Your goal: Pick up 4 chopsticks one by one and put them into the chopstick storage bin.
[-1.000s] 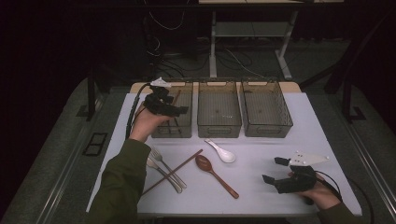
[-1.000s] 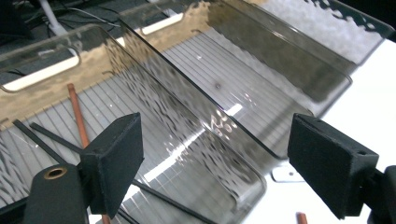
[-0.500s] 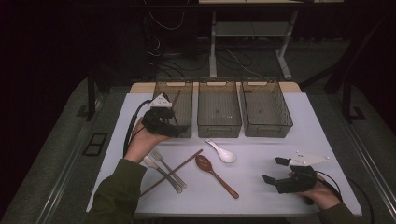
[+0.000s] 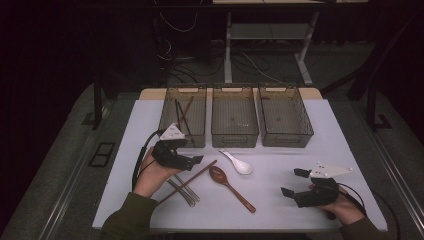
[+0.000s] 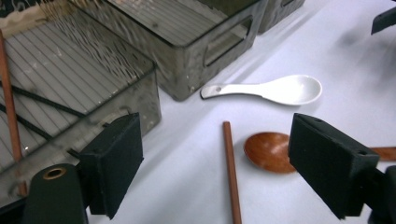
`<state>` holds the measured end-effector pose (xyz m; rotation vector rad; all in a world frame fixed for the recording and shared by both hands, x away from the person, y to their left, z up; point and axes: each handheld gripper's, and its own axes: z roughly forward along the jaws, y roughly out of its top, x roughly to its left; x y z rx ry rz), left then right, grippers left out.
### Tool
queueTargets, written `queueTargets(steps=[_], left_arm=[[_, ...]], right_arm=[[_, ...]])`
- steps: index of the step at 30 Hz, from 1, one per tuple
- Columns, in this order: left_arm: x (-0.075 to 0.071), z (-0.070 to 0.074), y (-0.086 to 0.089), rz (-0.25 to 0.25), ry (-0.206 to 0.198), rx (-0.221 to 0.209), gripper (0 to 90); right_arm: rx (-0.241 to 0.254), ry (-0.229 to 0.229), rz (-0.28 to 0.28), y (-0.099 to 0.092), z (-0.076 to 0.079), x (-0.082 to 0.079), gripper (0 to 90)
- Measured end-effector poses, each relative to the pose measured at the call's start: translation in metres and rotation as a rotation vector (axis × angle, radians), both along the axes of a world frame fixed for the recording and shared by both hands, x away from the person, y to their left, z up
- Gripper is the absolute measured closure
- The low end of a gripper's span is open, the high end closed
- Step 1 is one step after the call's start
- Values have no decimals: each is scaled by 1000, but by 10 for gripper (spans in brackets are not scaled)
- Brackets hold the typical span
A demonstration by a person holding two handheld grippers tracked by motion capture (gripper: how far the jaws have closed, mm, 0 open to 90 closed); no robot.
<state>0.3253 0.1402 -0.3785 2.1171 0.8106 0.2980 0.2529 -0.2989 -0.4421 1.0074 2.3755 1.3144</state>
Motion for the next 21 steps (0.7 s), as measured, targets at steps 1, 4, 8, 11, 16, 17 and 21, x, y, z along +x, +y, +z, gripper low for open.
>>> queueTargets(steps=[1,4,8,11,16,17,21], left_arm=[[-2,-2,1,0,2,-3,181],[-9,-7,1,6,4,-10,203],[-16,-14,5,10,9,-14,244],[-22,-22,6,12,18,-18,281],[-29,-34,8,12,33,-11,343],[-30,-36,8,16,39,-14,361],[-34,-44,9,-2,60,5,416]], right_arm=[[-1,-1,0,0,0,0,139],[-1,-2,0,0,0,0,139],[-2,-3,0,0,0,0,139],[-4,-4,0,0,0,0,139],[1,-4,0,1,1,-1,139],[4,-6,1,1,1,-1,139],[1,-10,7,2,1,-1,139]])
